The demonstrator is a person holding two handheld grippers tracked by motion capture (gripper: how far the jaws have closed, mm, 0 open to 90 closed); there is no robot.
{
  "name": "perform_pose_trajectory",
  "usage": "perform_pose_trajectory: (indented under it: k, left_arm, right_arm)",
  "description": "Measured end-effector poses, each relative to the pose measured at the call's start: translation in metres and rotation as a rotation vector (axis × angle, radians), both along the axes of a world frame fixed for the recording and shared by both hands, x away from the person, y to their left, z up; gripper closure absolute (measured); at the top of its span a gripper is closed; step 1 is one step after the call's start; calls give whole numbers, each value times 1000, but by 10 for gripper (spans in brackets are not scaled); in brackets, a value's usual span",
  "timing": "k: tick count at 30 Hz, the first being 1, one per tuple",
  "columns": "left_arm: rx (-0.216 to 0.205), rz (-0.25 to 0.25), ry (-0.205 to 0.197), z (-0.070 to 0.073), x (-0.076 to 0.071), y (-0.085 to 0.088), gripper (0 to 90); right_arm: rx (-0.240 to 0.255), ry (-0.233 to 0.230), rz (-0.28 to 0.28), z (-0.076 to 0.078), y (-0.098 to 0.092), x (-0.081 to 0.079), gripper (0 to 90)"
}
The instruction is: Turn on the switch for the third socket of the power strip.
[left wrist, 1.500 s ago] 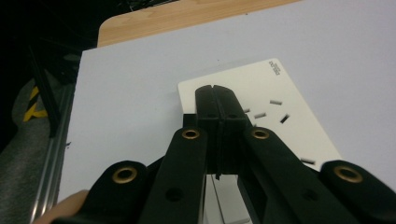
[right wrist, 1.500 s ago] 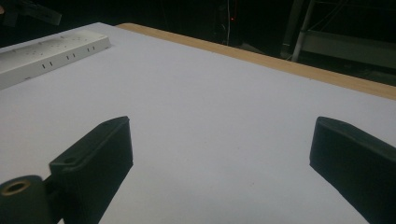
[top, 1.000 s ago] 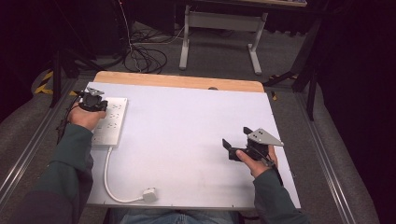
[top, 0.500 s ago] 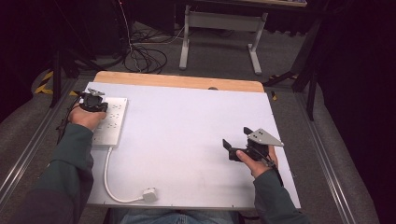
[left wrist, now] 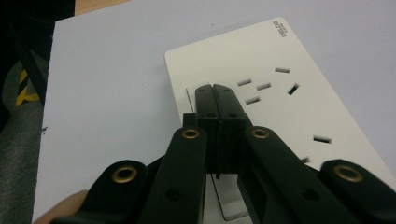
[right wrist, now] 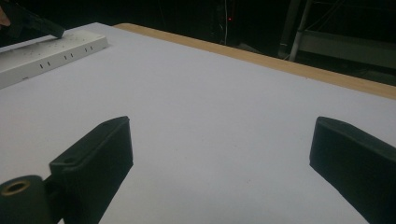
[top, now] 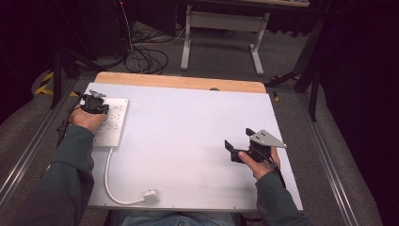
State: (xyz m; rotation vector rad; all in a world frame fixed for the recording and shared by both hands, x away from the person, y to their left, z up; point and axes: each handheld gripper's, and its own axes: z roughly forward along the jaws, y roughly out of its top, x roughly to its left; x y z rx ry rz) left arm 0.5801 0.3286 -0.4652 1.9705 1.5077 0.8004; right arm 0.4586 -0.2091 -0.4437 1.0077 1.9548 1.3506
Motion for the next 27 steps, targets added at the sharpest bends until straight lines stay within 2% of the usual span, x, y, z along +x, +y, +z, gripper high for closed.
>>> perform_pose_trajectory:
  k: [5, 9, 14, 27]
  left_arm:
    - [-2, 13, -13, 1, -2, 1, 900]
    - [-32, 41, -84, 10, -9, 7, 900]
    - [-73, 56, -118, 16, -20, 12, 900]
    - [-134, 25, -205, 33, -40, 9, 900]
  right_arm:
    - [0, -2, 4, 0, 1, 1, 66]
    - [-2, 0, 6, 0, 3, 1, 66]
    - [-10, -4, 14, 2, 5, 0, 66]
    - [-11, -2, 23, 1, 9, 4, 67]
